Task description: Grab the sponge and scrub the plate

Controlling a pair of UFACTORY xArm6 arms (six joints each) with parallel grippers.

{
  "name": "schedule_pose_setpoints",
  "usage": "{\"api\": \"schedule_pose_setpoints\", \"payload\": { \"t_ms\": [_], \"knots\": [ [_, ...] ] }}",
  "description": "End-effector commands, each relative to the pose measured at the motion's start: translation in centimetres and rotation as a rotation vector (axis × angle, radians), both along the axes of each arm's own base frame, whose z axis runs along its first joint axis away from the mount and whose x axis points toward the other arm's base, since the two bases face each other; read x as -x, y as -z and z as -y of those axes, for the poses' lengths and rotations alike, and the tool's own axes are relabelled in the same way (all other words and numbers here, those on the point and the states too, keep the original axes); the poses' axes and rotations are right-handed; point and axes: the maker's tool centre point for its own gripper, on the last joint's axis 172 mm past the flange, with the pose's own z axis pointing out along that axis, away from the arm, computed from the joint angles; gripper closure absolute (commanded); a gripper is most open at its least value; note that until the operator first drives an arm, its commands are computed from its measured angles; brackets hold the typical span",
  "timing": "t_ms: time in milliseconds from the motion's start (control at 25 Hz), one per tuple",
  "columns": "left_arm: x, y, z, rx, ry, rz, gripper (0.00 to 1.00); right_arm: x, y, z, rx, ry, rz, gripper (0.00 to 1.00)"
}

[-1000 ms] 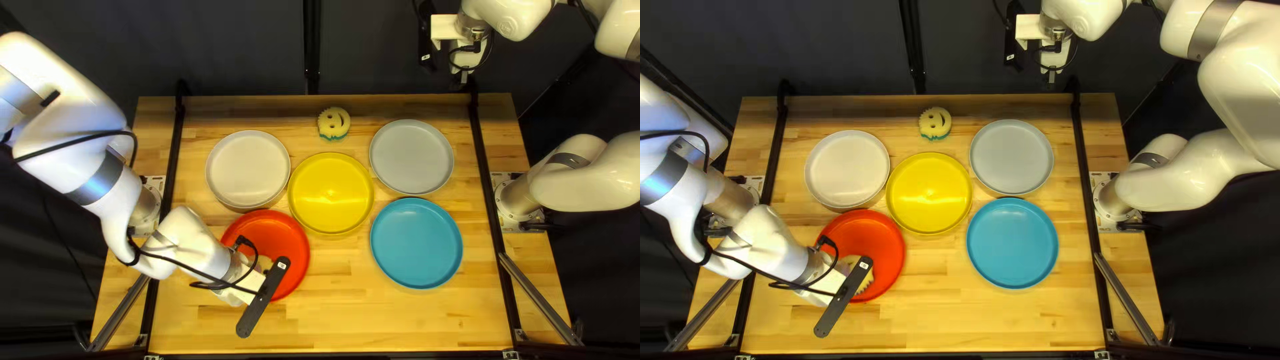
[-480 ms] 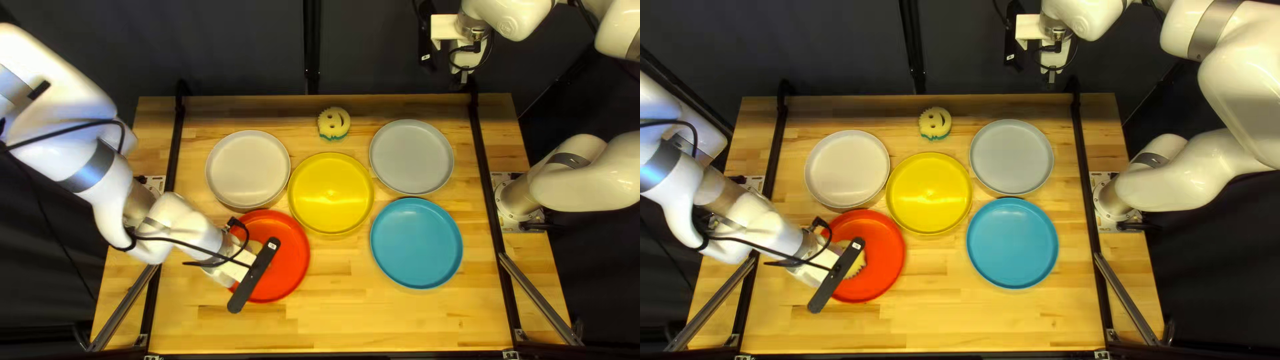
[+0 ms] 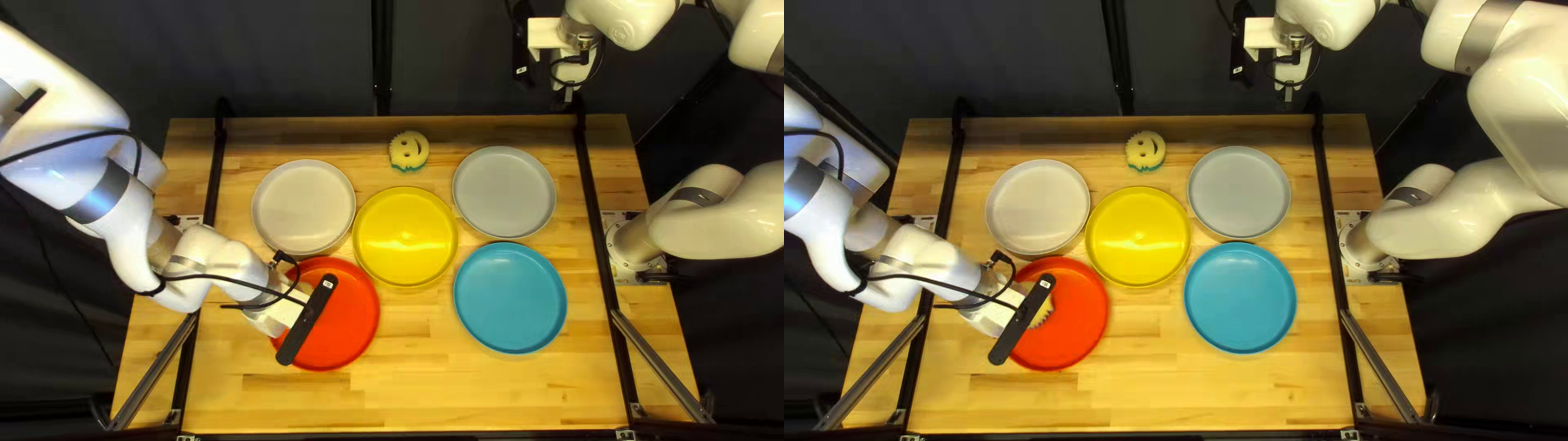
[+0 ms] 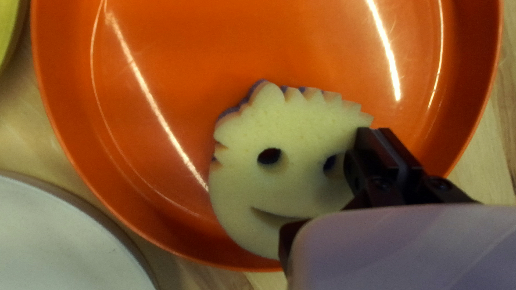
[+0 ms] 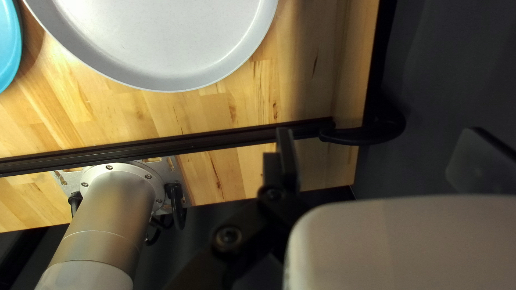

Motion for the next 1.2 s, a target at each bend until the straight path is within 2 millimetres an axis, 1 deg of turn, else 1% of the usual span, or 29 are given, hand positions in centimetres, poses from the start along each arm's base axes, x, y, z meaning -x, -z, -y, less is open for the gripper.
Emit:
{"api": "schedule_pose_setpoints", "payload": {
  "t_ms": [40,160,280,320,400,480,640,720,880,920,1000,1200],
  "knots": [
    [-1.8,-0.7,2.2,-0.017,0.028,0.017,1.00,0.0,0.0,0.0,0.000,0.000,0.000,0.00],
    [-2.6,-0.7,2.6,-0.025,0.043,0.022,1.00,0.0,0.0,0.0,0.000,0.000,0.000,0.00],
    [-2.0,-0.2,0.2,-0.029,0.043,0.011,1.00,0.0,0.0,0.0,0.000,0.000,0.000,0.00],
    [-1.4,0.0,-1.4,-0.028,0.039,0.002,1.00,0.0,0.0,0.0,0.000,0.000,0.000,0.00],
    [-0.5,0.1,-3.2,-0.023,0.032,-0.009,1.00,0.0,0.0,0.0,0.000,0.000,0.000,0.00],
    [-0.2,0.0,-4.1,-0.021,0.027,-0.018,1.00,0.0,0.0,0.0,0.000,0.000,0.000,0.00],
    [0.8,-0.4,-6.6,-0.018,0.012,-0.032,1.00,0.0,0.0,0.0,0.000,0.000,0.000,0.00],
    [0.5,-0.8,-6.9,-0.019,0.010,-0.030,1.00,0.0,0.0,0.0,0.000,0.000,0.000,0.00],
    [-0.4,-0.8,-6.6,-0.022,0.016,-0.026,1.00,0.0,0.0,0.0,0.000,0.000,0.000,0.00],
    [-0.9,-0.7,-6.2,-0.022,0.020,-0.023,1.00,0.0,0.0,0.0,0.000,0.000,0.000,0.00],
    [-1.7,-0.5,-5.2,-0.021,0.029,-0.013,1.00,0.0,0.0,0.0,0.000,0.000,0.000,0.00],
    [-4.4,-0.2,-1.2,-0.014,0.072,0.022,1.00,0.0,0.0,0.0,0.000,0.000,0.000,0.00]
  ]
}}
